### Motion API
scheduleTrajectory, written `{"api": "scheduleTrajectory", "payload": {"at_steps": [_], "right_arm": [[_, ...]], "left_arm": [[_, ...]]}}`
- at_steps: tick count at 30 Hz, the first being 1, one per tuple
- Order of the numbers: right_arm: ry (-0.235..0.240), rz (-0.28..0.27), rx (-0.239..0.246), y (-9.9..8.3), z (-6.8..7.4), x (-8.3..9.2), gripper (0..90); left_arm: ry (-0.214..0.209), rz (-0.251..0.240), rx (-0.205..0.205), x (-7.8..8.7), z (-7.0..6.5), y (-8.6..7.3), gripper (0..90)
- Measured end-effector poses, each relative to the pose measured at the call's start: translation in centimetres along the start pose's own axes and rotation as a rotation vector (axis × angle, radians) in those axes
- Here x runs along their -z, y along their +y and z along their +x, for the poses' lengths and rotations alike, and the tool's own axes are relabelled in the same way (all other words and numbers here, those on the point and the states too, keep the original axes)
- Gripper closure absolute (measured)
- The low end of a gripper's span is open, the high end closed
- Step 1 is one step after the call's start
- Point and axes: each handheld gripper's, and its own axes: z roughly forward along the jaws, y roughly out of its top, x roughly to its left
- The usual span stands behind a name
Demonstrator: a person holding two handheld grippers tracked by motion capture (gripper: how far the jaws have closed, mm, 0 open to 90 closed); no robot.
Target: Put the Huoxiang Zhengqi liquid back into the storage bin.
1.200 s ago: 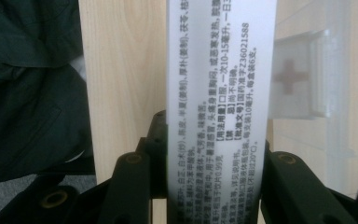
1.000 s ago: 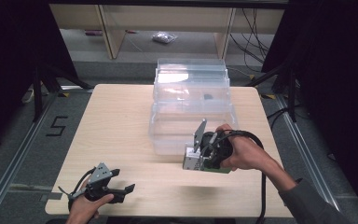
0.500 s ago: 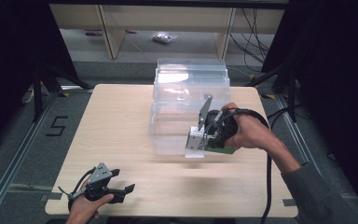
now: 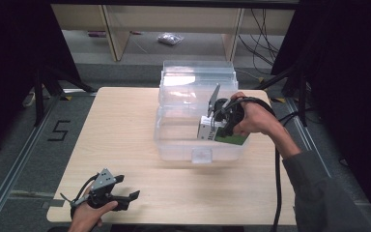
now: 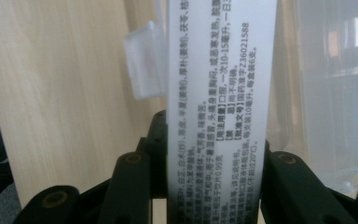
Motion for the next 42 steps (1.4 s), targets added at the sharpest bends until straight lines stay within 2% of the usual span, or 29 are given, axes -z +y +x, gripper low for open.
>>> {"api": "scheduleTrajectory", "payload": {"at_steps": [1, 2, 4, 5, 7, 8, 9, 11, 12, 13, 14, 15, 19, 20, 23, 25, 29, 31, 32, 34, 35, 37, 40, 42], "right_arm": [[0.002, 0.007, 0.006, -0.1, -0.4, -0.3, 65.0], [0.010, 0.014, -0.029, -0.2, -0.6, -0.4, 65.0], [0.000, -0.005, -0.020, -0.3, -1.0, -0.6, 65.0], [0.008, 0.000, -0.035, -0.5, -1.8, -1.0, 65.0], [0.017, 0.002, -0.045, -0.7, -2.3, -1.5, 65.0], [0.015, 0.001, -0.022, -0.7, -2.6, -1.7, 65.0], [0.021, 0.013, -0.066, -0.7, -2.7, -1.9, 65.0], [0.027, 0.021, -0.082, -0.8, -3.1, -2.4, 65.0], [0.027, 0.021, -0.082, -0.8, -3.1, -2.4, 65.0], [0.024, 0.014, -0.044, -0.8, -3.6, -3.0, 64.9], [0.024, 0.014, -0.044, -0.8, -3.6, -3.0, 64.9], [0.042, 0.021, -0.066, -0.8, -3.7, -3.4, 64.9], [0.056, 0.020, -0.055, -0.9, -4.3, -4.4, 64.9], [0.060, 0.025, -0.079, -0.9, -4.2, -4.5, 65.0], [0.065, 0.029, -0.057, -0.9, -4.7, -5.1, 64.9], [0.065, 0.034, -0.075, -1.0, -4.9, -5.5, 64.9], [0.079, 0.035, -0.075, -1.3, -5.1, -6.4, 65.0], [0.091, 0.051, -0.063, -1.5, -5.2, -7.3, 64.9], [0.089, 0.057, -0.081, -1.6, -5.1, -7.5, 64.9], [0.096, 0.054, -0.065, -1.7, -5.2, -7.7, 64.9], [0.096, 0.057, -0.084, -1.8, -5.2, -7.9, 64.9], [0.107, 0.056, -0.092, -2.0, -5.3, -8.4, 64.9], [0.115, 0.060, -0.072, -2.2, -5.6, -8.9, 64.9], [0.122, 0.065, -0.088, -2.2, -5.5, -9.2, 64.8]], "left_arm": [[0.001, 0.003, 0.002, 0.0, 0.0, 0.0, 14.7], [0.000, 0.004, 0.000, 0.0, 0.0, 0.0, 14.8], [-0.003, 0.002, -0.002, 0.0, 0.0, 0.0, 14.8], [-0.002, 0.003, -0.008, 0.0, 0.0, 0.0, 14.8], [-0.006, -0.004, 0.001, -0.1, 0.0, 0.0, 14.8], [-0.005, -0.002, 0.003, -0.1, 0.0, 0.0, 14.8], [-0.006, -0.001, 0.003, 0.0, 0.0, 0.0, 14.8], [-0.006, 0.001, -0.002, 0.0, 0.0, 0.0, 14.8], [-0.006, 0.001, -0.002, 0.0, 0.0, 0.0, 14.8], [0.002, -0.003, -0.003, 0.1, 0.0, 0.0, 14.8], [0.002, -0.003, -0.003, 0.1, 0.0, 0.0, 14.8], [-0.004, 0.006, -0.006, 0.1, 0.1, 0.0, 14.7], [0.001, 0.006, -0.007, 0.1, 0.0, 0.1, 14.8], [-0.005, -0.001, -0.002, 0.1, 0.1, 0.0, 14.8], [-0.006, 0.001, -0.001, 0.1, 0.1, 0.0, 14.8], [-0.005, -0.002, 0.001, 0.1, 0.1, 0.0, 14.8], [-0.002, -0.001, 0.000, 0.1, 0.1, 0.0, 14.8], [-0.002, 0.001, -0.003, 0.1, 0.1, 0.0, 14.8], [-0.002, 0.000, -0.003, 0.1, 0.0, 0.0, 14.8], [-0.001, 0.002, -0.004, 0.1, 0.0, 0.0, 14.8], [0.000, 0.003, -0.005, 0.1, 0.1, 0.0, 14.8], [-0.005, -0.001, -0.001, 0.1, 0.1, 0.0, 14.8], [-0.005, -0.001, -0.003, 0.1, 0.1, 0.0, 14.8], [0.001, 0.000, -0.002, 0.1, 0.0, 0.0, 14.8]]}}
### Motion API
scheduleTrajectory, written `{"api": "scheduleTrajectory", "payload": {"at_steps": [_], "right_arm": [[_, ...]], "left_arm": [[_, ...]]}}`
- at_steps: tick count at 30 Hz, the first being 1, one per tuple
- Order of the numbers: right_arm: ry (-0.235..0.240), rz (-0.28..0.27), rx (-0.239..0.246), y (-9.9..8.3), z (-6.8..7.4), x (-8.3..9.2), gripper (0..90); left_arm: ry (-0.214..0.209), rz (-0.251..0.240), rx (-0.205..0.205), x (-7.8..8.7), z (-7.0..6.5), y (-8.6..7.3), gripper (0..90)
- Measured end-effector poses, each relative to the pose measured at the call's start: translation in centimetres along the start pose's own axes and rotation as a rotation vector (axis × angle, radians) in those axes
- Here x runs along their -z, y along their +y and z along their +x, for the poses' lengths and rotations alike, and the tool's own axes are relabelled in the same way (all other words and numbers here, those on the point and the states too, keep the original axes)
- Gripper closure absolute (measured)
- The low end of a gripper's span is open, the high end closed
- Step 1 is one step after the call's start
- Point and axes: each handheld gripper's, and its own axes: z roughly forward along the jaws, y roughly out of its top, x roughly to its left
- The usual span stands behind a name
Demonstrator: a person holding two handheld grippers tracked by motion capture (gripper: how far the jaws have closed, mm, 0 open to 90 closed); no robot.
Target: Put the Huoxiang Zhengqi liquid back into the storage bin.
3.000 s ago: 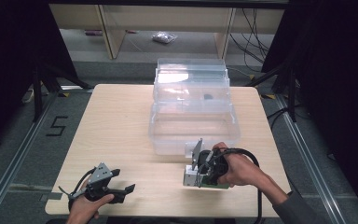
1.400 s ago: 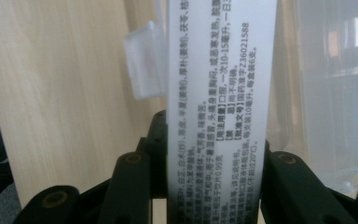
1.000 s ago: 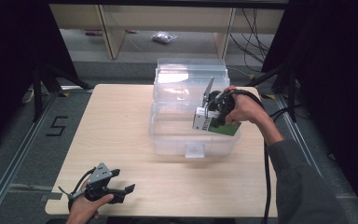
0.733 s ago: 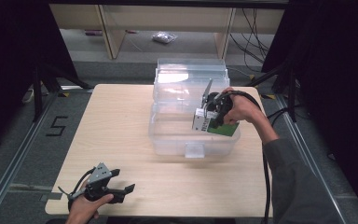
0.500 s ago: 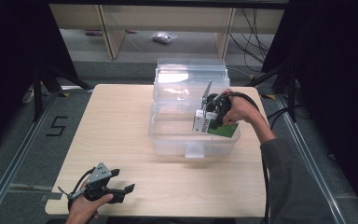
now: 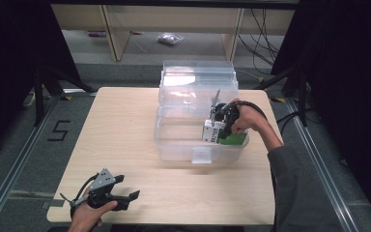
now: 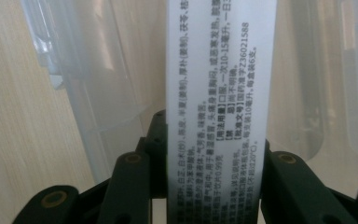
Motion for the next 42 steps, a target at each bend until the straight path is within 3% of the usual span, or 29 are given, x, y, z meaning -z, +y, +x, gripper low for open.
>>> {"api": "scheduleTrajectory", "payload": {"at_steps": [3, 4, 5, 11, 14, 15, 17, 18, 20, 21, 22, 23, 27, 28, 31, 32, 33, 36, 41, 42], "right_arm": [[0.002, 0.009, -0.011, 0.0, 0.1, -0.4, 64.8], [-0.002, 0.009, 0.014, 0.0, 0.0, -0.5, 64.8], [0.004, 0.006, 0.002, 0.0, 0.1, -0.5, 64.7], [0.015, -0.017, 0.053, 0.0, 0.0, -1.4, 64.7], [0.013, -0.012, 0.041, -0.3, 0.0, -1.7, 64.7], [0.005, -0.018, 0.076, -0.4, -0.3, -2.0, 64.7], [0.011, -0.002, 0.054, -0.4, -0.2, -2.0, 64.6], [0.012, -0.007, 0.074, -0.3, -0.2, -2.1, 64.6], [0.015, -0.004, 0.063, -0.3, -0.2, -2.2, 64.5], [0.007, -0.013, 0.100, -0.4, -0.5, -2.3, 64.5], [0.007, -0.013, 0.100, -0.4, -0.5, -2.3, 64.5], [0.008, 0.006, 0.059, -0.3, -0.1, -2.2, 64.5], [0.017, 0.008, 0.047, -0.3, 0.1, -2.3, 64.4], [0.019, -0.003, 0.081, -0.3, -0.2, -2.4, 64.4], [0.023, 0.013, 0.052, -0.4, 0.0, -2.4, 64.4], [0.019, -0.002, 0.096, -0.5, -0.3, -2.6, 64.4], [0.028, 0.011, 0.067, -0.5, -0.1, -2.6, 64.3], [0.044, 0.014, 0.067, -0.6, 0.0, -3.1, 64.2], [0.054, 0.005, 0.074, -0.8, 0.1, -3.5, 63.4], [0.051, -0.007, 0.103, -0.7, -0.1, -3.6, 63.0]], "left_arm": [[0.000, 0.000, -0.001, 0.0, 0.0, 0.0, 14.8], [0.000, 0.001, 0.000, 0.0, 0.0, 0.0, 14.8], [-0.002, 0.002, -0.003, 0.0, 0.0, 0.0, 14.8], [-0.001, -0.002, -0.001, 0.0, 0.0, 0.0, 14.8], [0.000, 0.002, -0.001, 0.0, 0.0, 0.0, 14.8], [-0.002, 0.001, -0.001, 0.0, 0.0, 0.0, 14.8], [-0.008, 0.001, -0.004, -0.1, 0.1, 0.0, 14.8], [-0.003, 0.003, -0.005, 0.0, 0.0, 0.0, 14.8], [-0.002, 0.002, -0.004, 0.0, 0.0, 0.0, 14.8], [0.002, 0.002, -0.003, 0.0, 0.0, 0.0, 14.8], [0.002, 0.002, -0.003, 0.0, 0.0, 0.0, 14.8], [0.001, 0.000, -0.004, 0.0, 0.0, 0.0, 14.8], [0.001, -0.001, -0.004, 0.0, 0.0, 0.0, 14.8], [-0.002, -0.003, -0.003, 0.0, 0.0, 0.0, 14.8], [-0.003, -0.002, -0.005, 0.0, 0.0, 0.0, 14.7], [0.002, -0.001, -0.003, 0.0, 0.0, 0.0, 14.8], [0.001, 0.002, -0.005, 0.0, 0.0, 0.0, 14.8], [-0.003, -0.007, 0.004, -0.1, -0.1, 0.0, 14.8], [-0.001, 0.002, -0.005, 0.0, 0.0, 0.0, 14.8], [-0.001, 0.003, -0.006, 0.0, 0.0, 0.0, 14.8]]}}
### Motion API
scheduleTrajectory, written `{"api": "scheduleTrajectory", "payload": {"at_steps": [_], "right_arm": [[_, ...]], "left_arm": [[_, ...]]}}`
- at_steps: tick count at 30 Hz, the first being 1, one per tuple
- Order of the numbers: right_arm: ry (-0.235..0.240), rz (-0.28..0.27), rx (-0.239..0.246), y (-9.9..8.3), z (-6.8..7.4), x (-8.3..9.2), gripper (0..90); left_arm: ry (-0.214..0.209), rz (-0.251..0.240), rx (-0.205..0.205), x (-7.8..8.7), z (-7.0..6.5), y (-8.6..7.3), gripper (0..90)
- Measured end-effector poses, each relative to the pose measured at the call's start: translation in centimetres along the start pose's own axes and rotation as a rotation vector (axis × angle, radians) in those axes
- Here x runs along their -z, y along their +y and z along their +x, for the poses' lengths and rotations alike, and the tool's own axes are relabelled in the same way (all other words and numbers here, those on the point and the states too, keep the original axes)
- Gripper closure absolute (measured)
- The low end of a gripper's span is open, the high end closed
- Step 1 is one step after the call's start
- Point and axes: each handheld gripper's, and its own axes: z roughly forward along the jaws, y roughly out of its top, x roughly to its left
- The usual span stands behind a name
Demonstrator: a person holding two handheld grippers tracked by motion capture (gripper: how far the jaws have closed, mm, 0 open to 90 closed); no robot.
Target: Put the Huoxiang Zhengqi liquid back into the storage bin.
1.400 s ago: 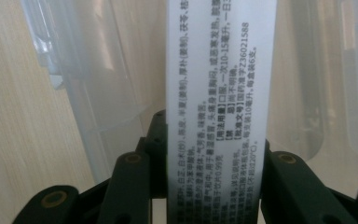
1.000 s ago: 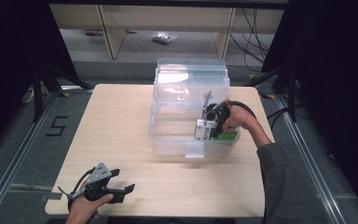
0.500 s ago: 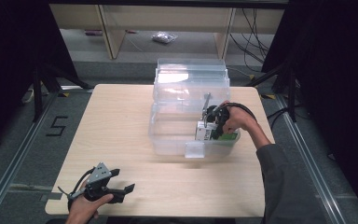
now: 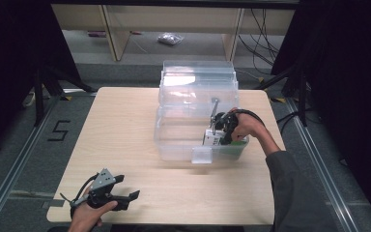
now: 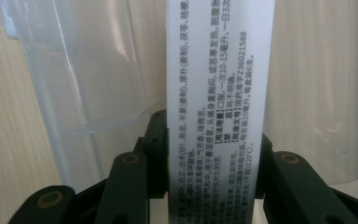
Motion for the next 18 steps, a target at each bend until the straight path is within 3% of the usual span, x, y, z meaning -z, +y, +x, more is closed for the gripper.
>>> {"api": "scheduleTrajectory", "payload": {"at_steps": [1, 4, 7, 8, 9, 10, 12, 15, 18], "right_arm": [[-0.005, 0.004, -0.037, 0.0, 0.2, 0.1, 62.2], [-0.007, -0.024, -0.023, -0.1, 0.1, 0.6, 61.1], [0.009, -0.046, -0.056, -0.3, 0.5, 1.4, 59.6], [0.009, -0.046, -0.056, -0.3, 0.5, 1.4, 59.6], [-0.021, -0.036, -0.042, -0.5, 0.4, 2.2, 59.4], [-0.029, -0.057, -0.019, -0.7, 0.2, 2.5, 58.3], [-0.033, -0.063, -0.043, -0.7, 0.4, 3.0, 57.9], [-0.061, -0.096, -0.120, -1.0, 1.2, 5.2, 55.3], [-0.080, -0.142, -0.118, -1.2, 1.4, 6.1, 52.9]], "left_arm": [[-0.001, -0.009, 0.010, -0.1, -0.1, 0.0, 14.8], [0.000, -0.009, 0.010, -0.1, -0.1, 0.0, 14.8], [-0.001, -0.010, 0.011, -0.1, -0.1, 0.0, 14.8], [-0.001, -0.009, 0.010, -0.1, -0.1, 0.0, 14.8], [0.000, -0.005, 0.010, -0.1, -0.1, 0.0, 14.8], [0.003, -0.001, 0.011, -0.1, -0.1, 0.0, 14.8], [0.004, 0.001, 0.010, 0.0, -0.1, 0.0, 14.8], [0.002, -0.006, 0.009, -0.1, -0.1, 0.0, 14.8], [-0.003, -0.011, 0.009, -0.2, -0.1, 0.0, 14.8]]}}
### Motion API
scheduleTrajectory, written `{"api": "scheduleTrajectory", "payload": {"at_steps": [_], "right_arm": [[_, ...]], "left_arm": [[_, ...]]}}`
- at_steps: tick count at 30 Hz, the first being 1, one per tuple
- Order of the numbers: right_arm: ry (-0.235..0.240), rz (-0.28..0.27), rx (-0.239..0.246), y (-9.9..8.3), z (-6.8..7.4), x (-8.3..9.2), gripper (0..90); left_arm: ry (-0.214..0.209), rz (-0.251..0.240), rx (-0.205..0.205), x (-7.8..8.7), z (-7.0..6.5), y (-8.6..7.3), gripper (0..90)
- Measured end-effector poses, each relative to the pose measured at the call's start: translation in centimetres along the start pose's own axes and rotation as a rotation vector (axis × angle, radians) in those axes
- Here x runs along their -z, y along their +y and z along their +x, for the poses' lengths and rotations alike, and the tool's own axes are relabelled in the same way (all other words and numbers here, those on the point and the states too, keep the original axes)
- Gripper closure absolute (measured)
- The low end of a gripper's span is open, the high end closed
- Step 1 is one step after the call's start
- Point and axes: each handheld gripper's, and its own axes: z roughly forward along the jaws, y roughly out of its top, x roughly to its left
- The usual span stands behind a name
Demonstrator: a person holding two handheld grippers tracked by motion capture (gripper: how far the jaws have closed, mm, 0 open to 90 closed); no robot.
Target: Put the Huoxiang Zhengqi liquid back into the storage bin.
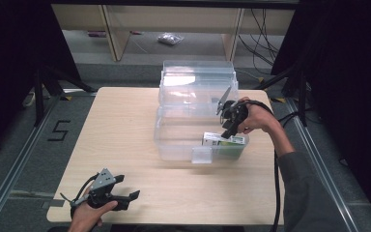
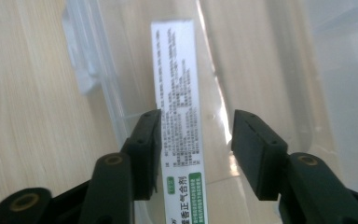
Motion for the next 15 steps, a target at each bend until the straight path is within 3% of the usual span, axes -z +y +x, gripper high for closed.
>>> {"api": "scheduleTrajectory", "payload": {"at_steps": [1, 4, 5, 7, 8, 11, 12, 15], "right_arm": [[0.005, -0.038, -0.018, -0.1, 0.1, 0.4, 52.7], [-0.030, -0.080, -0.095, -0.6, 0.4, 1.6, 46.7], [-0.030, -0.080, -0.095, -0.6, 0.4, 1.6, 46.7], [-0.056, -0.129, -0.150, -1.2, 0.6, 2.1, 42.1], [-0.056, -0.129, -0.150, -1.2, 0.6, 2.1, 42.1], [-0.089, -0.183, -0.227, -1.7, 1.0, 2.6, 35.6], [-0.089, -0.183, -0.227, -1.7, 1.0, 2.6, 35.6], [-0.120, -0.239, -0.294, -2.1, 1.5, 2.9, 32.1]], "left_arm": [[0.004, 0.005, 0.001, 0.1, -0.1, 0.0, 14.8], [0.007, 0.005, -0.001, 0.1, 0.0, 0.0, 14.8], [0.007, 0.005, -0.001, 0.1, 0.0, 0.0, 14.8], [0.002, 0.003, -0.001, 0.0, 0.0, 0.0, 14.8], [0.002, 0.003, -0.001, 0.0, 0.0, 0.0, 14.8], [0.003, 0.006, 0.000, 0.0, 0.0, 0.0, 14.8], [0.003, 0.006, 0.000, 0.0, 0.0, 0.0, 14.8], [0.004, 0.003, -0.001, 0.0, 0.0, 0.0, 14.8]]}}
